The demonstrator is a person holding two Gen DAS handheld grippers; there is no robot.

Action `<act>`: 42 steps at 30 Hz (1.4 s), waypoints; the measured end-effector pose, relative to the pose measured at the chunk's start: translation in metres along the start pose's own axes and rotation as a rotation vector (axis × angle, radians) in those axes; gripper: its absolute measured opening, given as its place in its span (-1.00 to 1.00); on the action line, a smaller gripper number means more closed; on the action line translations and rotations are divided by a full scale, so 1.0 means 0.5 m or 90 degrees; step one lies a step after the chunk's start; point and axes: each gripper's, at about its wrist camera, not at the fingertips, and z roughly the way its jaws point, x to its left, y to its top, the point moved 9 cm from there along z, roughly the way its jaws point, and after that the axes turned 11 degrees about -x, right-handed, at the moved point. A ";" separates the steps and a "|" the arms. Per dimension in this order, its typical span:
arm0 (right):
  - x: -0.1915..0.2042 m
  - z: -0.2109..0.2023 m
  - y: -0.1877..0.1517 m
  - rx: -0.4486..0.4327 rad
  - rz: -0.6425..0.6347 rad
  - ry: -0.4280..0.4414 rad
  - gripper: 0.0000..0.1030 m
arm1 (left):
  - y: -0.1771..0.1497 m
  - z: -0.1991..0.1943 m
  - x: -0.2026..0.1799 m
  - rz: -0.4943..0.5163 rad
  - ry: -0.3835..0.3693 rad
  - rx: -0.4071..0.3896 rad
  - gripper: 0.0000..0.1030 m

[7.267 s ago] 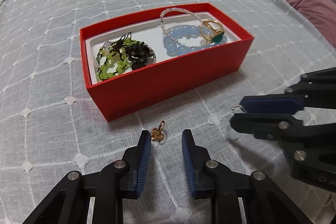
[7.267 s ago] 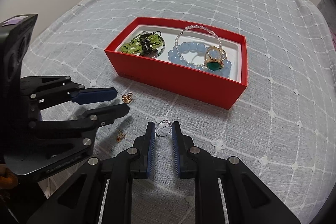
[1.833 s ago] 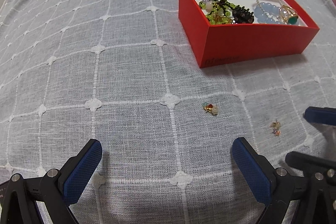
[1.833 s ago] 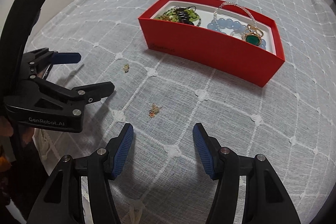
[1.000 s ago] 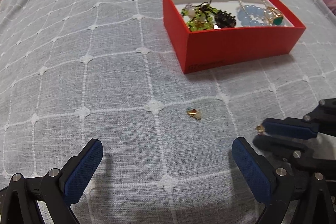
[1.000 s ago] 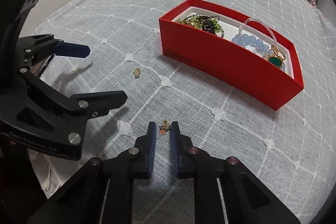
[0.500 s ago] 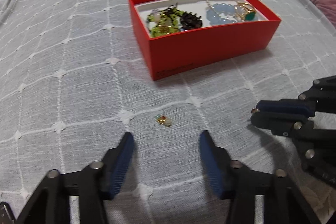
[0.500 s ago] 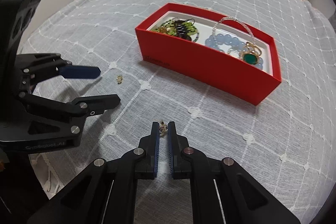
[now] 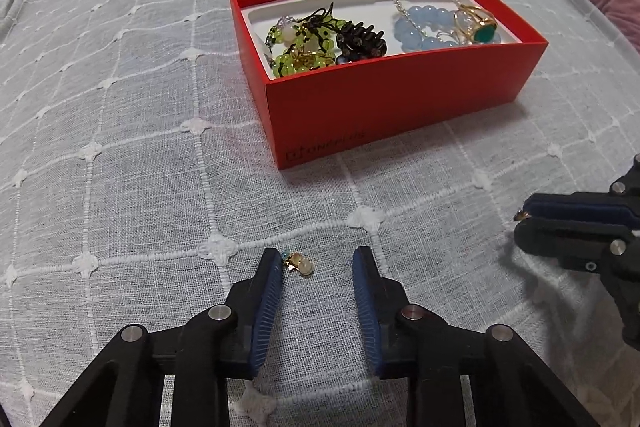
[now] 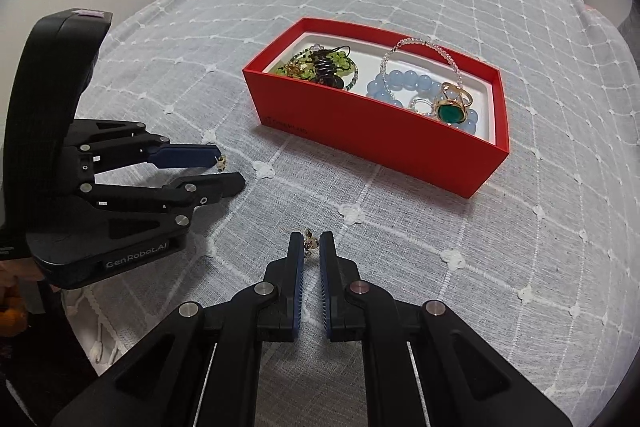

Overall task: Organize jewelry
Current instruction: 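Lower both charms into the red box and open both tools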

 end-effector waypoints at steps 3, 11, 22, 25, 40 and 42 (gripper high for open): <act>-0.007 -0.005 0.003 -0.004 0.006 -0.002 -0.85 | 0.001 -0.001 0.000 0.005 0.001 -0.001 -0.59; -0.023 -0.011 0.008 -0.009 0.019 -0.009 -0.85 | 0.000 -0.007 0.011 -0.009 -0.004 0.001 -0.83; -0.033 -0.043 0.034 -0.035 0.045 0.008 -0.85 | 0.003 -0.037 0.024 -0.029 -0.009 -0.010 -0.89; -0.035 -0.056 0.048 -0.048 0.053 0.017 -0.85 | 0.014 -0.050 0.024 -0.029 -0.012 -0.025 -0.89; -0.062 -0.075 0.125 -0.112 0.089 0.016 -0.85 | 0.110 -0.088 0.023 -0.069 -0.019 -0.101 -0.89; -0.069 -0.072 0.136 -0.123 0.093 0.012 -0.85 | 0.123 -0.084 0.014 -0.072 -0.019 -0.109 -0.89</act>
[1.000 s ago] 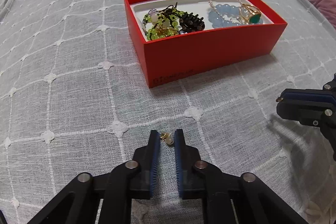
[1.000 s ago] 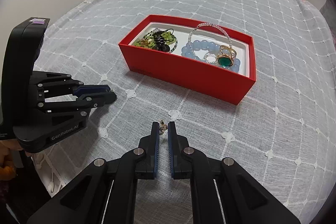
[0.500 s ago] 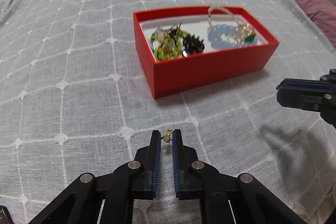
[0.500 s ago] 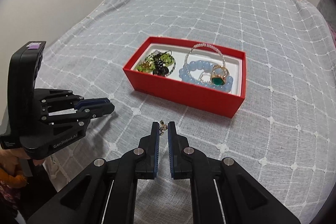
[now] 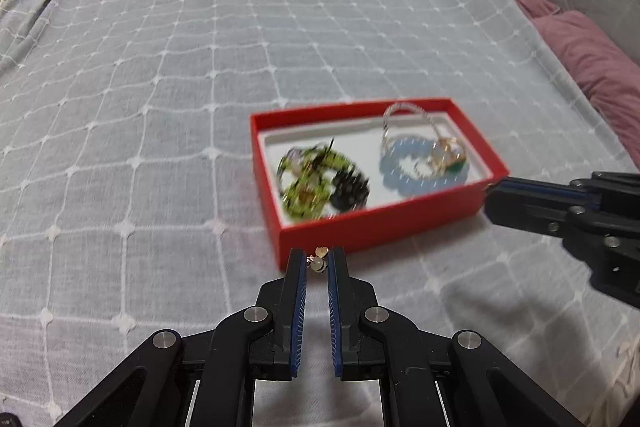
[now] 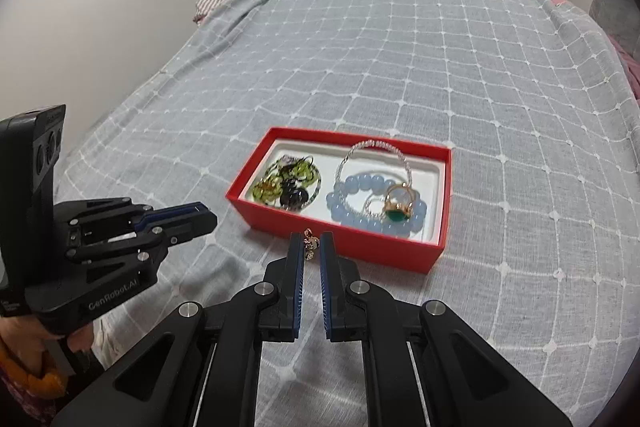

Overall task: Organize jewelry
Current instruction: 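Lower both charms into the red box and open both tools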

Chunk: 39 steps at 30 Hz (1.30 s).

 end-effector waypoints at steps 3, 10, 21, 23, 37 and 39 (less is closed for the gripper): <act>-0.014 0.008 0.016 -0.020 0.004 -0.011 -0.85 | 0.019 0.008 -0.013 -0.006 -0.005 -0.014 -0.89; -0.045 0.028 0.030 -0.041 0.016 -0.025 -0.84 | 0.050 0.037 -0.049 -0.023 -0.028 -0.033 -0.89; -0.079 0.057 0.022 -0.035 0.043 -0.033 -0.84 | 0.063 0.091 -0.073 -0.042 -0.050 -0.029 -0.89; -0.081 0.060 0.021 -0.036 0.043 -0.033 -0.84 | 0.065 0.096 -0.073 -0.042 -0.049 -0.030 -0.89; -0.103 0.058 0.020 -0.029 0.068 -0.036 -0.60 | 0.065 0.089 -0.074 -0.037 -0.039 -0.033 -0.57; -0.105 0.048 0.020 -0.035 0.076 -0.036 -0.32 | 0.065 0.081 -0.076 -0.037 -0.037 -0.034 -0.50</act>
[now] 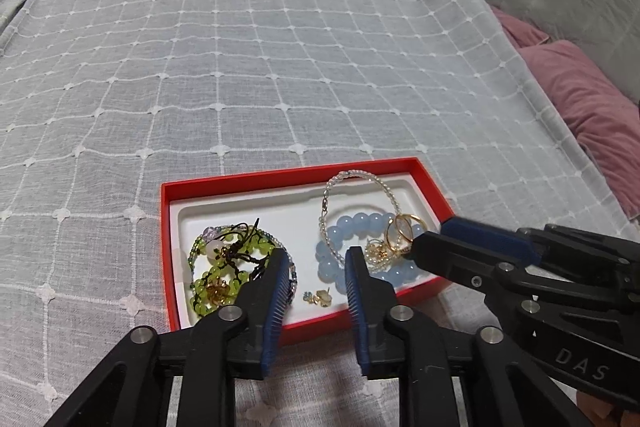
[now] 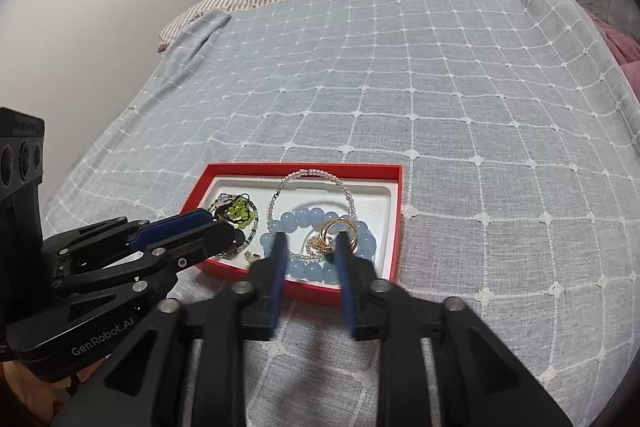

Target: Organize jewelry

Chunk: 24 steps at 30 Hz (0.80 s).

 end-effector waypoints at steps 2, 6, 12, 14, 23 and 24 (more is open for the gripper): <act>0.000 -0.012 0.002 -0.006 0.003 0.002 -0.16 | -0.001 -0.011 0.001 -0.002 0.003 0.000 -0.42; -0.002 -0.042 0.006 -0.012 -0.008 -0.012 -0.10 | -0.010 -0.035 0.008 -0.012 0.012 0.006 -0.11; -0.004 -0.080 -0.008 -0.003 -0.011 -0.026 -0.03 | -0.045 -0.059 0.024 -0.012 0.039 0.036 0.09; -0.004 -0.088 -0.017 0.002 -0.014 -0.031 0.08 | -0.055 -0.067 0.029 -0.011 0.051 0.040 0.24; -0.003 -0.107 -0.067 0.058 -0.003 -0.074 0.32 | -0.103 -0.094 0.053 -0.009 0.112 0.080 0.72; -0.004 -0.109 -0.073 0.064 -0.009 -0.088 0.38 | -0.110 -0.096 0.056 -0.011 0.122 0.086 0.80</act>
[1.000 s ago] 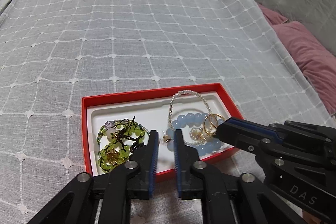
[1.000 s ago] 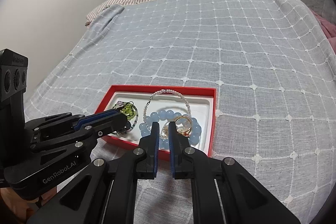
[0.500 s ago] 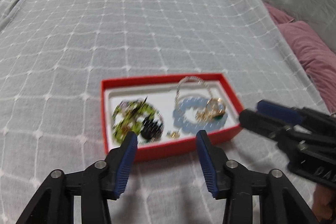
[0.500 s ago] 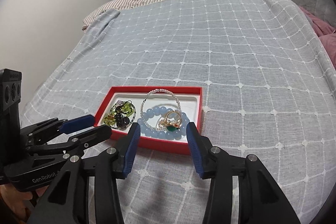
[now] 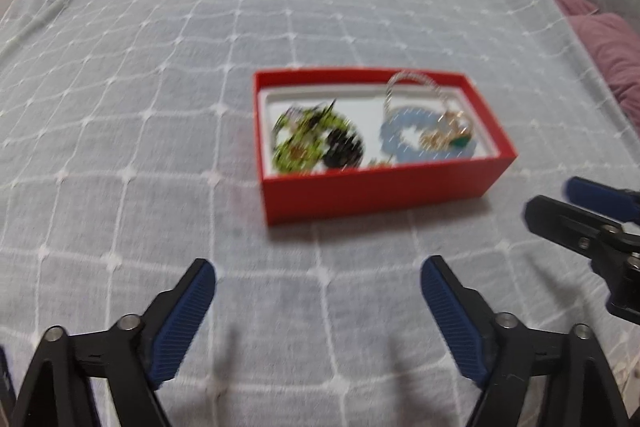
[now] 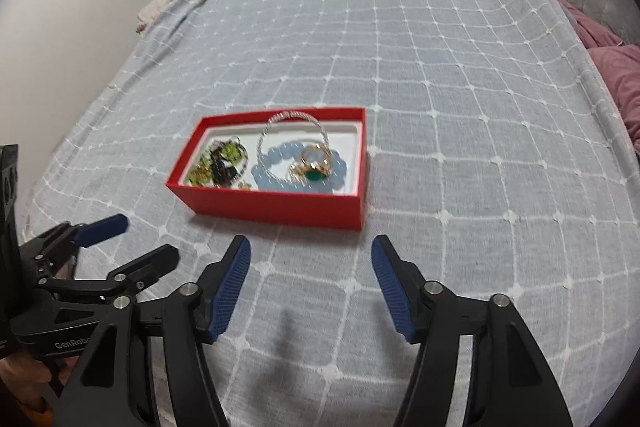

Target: Organize jewelry

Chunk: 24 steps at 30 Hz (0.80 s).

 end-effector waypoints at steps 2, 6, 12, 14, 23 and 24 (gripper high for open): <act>0.001 -0.006 -0.007 0.002 -0.014 -0.021 0.51 | -0.011 0.000 0.007 -0.004 0.016 0.009 0.90; -0.008 -0.007 -0.030 0.033 -0.035 -0.065 0.59 | -0.027 0.004 0.024 0.000 0.052 0.026 0.99; -0.037 0.015 -0.052 0.066 -0.005 -0.086 0.65 | -0.048 0.021 0.037 -0.004 0.080 0.052 0.99; -0.040 0.017 -0.055 0.069 -0.007 -0.091 0.66 | -0.051 0.023 0.035 -0.010 0.076 0.055 0.99; -0.030 0.030 -0.063 0.081 -0.032 -0.092 0.66 | -0.053 0.028 0.017 -0.005 0.067 0.060 0.99; -0.028 0.030 -0.064 0.081 -0.033 -0.091 0.66 | -0.053 0.029 0.017 -0.006 0.064 0.061 0.99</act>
